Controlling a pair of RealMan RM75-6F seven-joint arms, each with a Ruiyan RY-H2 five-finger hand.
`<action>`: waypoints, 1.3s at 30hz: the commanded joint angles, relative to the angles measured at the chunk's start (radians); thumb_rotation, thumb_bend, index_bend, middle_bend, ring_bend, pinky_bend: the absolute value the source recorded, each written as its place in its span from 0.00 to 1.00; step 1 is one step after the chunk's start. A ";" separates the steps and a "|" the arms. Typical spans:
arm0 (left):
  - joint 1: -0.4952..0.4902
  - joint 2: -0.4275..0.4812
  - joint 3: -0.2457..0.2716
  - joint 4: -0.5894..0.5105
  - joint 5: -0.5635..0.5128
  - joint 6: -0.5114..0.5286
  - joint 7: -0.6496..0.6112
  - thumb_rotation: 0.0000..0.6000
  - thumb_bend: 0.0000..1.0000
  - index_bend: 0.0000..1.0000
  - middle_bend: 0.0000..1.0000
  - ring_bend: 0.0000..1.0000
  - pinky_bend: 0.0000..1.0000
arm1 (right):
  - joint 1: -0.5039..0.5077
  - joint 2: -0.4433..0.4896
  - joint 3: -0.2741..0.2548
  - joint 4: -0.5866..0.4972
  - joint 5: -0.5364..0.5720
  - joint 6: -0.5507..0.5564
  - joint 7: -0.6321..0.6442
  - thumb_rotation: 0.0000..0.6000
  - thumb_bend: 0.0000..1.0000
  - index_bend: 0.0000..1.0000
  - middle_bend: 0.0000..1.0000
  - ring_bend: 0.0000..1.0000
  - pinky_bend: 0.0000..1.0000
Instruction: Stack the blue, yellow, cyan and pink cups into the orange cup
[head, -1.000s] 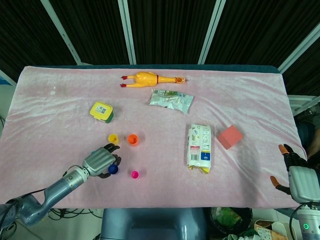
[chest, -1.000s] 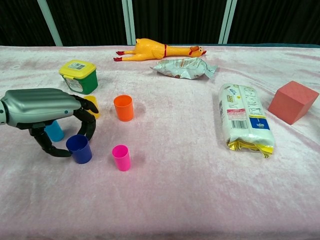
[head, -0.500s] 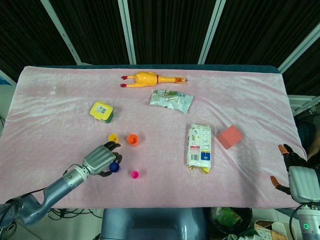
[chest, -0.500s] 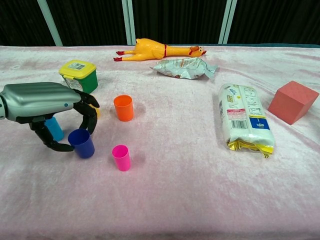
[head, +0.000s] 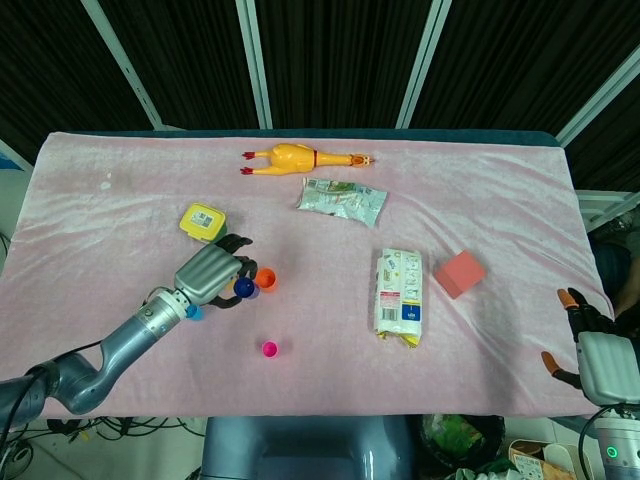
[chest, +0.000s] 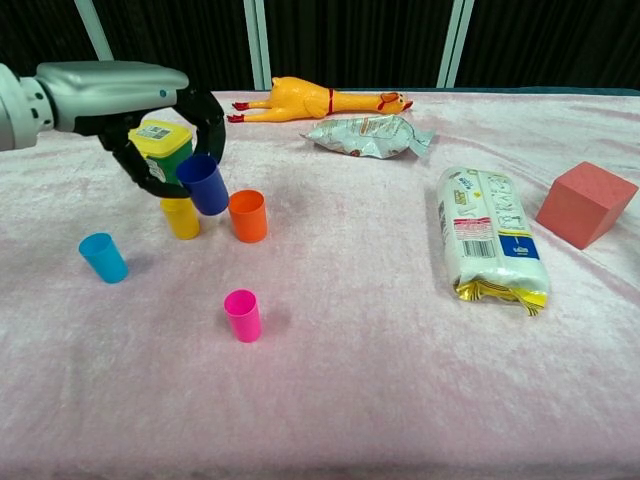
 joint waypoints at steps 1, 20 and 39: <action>-0.042 -0.048 -0.029 0.062 -0.038 -0.046 -0.032 1.00 0.25 0.46 0.50 0.11 0.14 | 0.001 0.000 0.002 0.001 0.004 -0.002 0.002 1.00 0.19 0.06 0.06 0.16 0.23; -0.092 -0.181 -0.012 0.246 -0.031 -0.061 -0.094 1.00 0.25 0.45 0.50 0.11 0.14 | 0.003 0.000 0.003 0.002 0.009 -0.007 0.000 1.00 0.19 0.06 0.06 0.16 0.23; -0.072 -0.121 -0.024 0.186 -0.098 -0.047 -0.075 1.00 0.01 0.15 0.19 0.00 0.05 | 0.004 0.000 0.004 -0.001 0.016 -0.011 -0.002 1.00 0.19 0.06 0.06 0.16 0.23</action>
